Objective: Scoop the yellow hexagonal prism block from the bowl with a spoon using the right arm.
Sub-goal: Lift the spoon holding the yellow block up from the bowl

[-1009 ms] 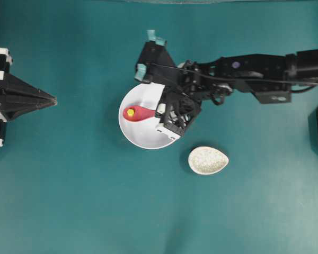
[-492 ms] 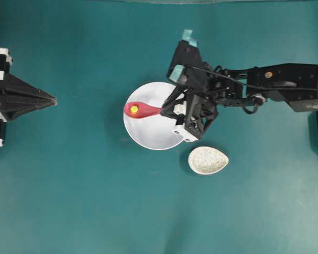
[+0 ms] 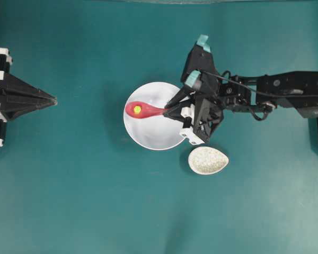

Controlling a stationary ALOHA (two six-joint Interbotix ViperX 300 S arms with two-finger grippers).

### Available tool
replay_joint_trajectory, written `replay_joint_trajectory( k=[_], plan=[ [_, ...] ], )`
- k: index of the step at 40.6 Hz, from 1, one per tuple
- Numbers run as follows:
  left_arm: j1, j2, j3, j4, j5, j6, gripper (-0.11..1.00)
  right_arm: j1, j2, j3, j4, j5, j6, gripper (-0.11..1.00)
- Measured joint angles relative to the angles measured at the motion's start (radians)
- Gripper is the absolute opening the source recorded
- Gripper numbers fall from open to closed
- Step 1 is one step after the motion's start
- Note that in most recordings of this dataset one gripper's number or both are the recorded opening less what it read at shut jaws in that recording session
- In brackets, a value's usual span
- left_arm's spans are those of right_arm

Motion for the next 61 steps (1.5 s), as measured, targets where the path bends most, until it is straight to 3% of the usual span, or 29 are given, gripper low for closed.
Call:
replay_joint_trajectory(
  k=[22, 48, 61],
  plan=[
    [0.000, -0.002, 0.000, 0.002, 0.000, 0.000, 0.00, 0.017, -0.072, 0.063, 0.000, -0.041, 0.002, 0.22],
    [-0.002, 0.000, 0.000, 0.002, -0.002, -0.002, 0.00, 0.014, -0.350, 0.052, -0.018, 0.164, -0.006, 0.22],
    [0.000, 0.000, 0.000, 0.002, 0.000, 0.006, 0.00, 0.011, -0.382, 0.029, -0.020, 0.187, -0.006, 0.22]
  ],
)
